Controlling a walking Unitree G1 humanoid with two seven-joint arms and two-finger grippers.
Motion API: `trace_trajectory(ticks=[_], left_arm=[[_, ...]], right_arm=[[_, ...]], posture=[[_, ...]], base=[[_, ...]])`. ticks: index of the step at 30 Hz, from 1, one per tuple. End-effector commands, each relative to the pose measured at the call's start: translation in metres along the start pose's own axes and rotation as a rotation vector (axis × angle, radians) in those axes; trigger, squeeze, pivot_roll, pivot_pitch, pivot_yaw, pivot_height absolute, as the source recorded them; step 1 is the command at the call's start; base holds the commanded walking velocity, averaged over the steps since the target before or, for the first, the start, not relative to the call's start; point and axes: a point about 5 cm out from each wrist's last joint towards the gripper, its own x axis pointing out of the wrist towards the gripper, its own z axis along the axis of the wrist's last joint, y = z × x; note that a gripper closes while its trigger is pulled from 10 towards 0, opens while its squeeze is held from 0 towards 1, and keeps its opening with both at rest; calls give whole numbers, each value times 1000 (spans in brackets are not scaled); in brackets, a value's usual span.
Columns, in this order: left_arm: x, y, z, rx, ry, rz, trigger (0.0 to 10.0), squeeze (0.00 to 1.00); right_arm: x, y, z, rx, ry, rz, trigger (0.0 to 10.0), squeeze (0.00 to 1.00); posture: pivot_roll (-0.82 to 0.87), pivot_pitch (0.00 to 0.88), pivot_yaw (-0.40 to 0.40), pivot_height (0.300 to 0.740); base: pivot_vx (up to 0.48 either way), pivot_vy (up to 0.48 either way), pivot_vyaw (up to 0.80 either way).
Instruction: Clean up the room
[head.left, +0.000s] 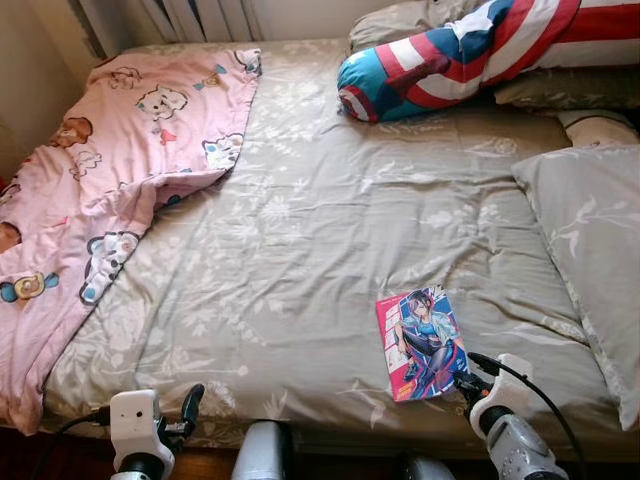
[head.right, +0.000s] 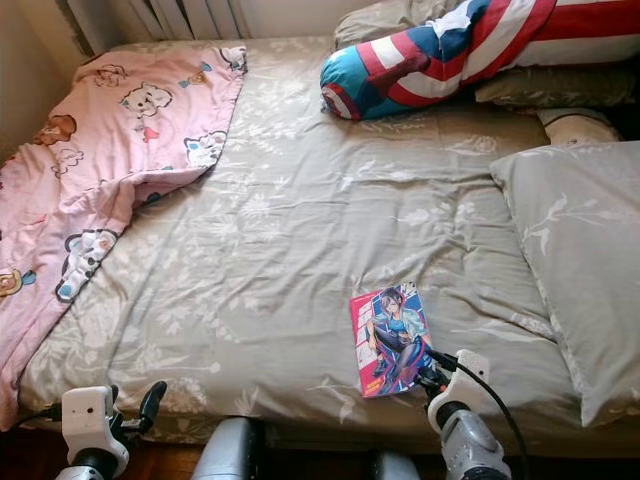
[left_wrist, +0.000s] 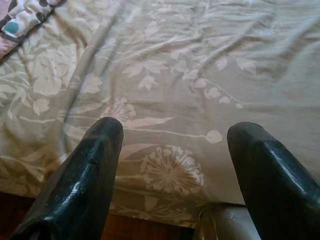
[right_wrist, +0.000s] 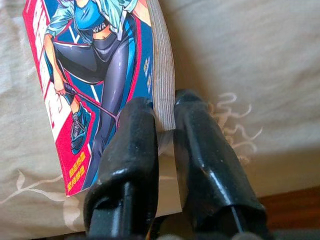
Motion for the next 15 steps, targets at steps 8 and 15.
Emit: trace_trajectory(ticks=[8, 15], left_arm=[[-7, 6, -7, 25, 25, 17, 10000, 0], [-8, 3, -7, 22, 21, 14, 10000, 0]], right_arm=[[0, 5, -11, 48, 18, -11, 10000, 0], [0, 3, -6, 47, 6, -18, 10000, 165]], posture=[[134, 227, 58, 648], [132, 227, 53, 648]], base=[[0, 0, 0], [0, 0, 0]])
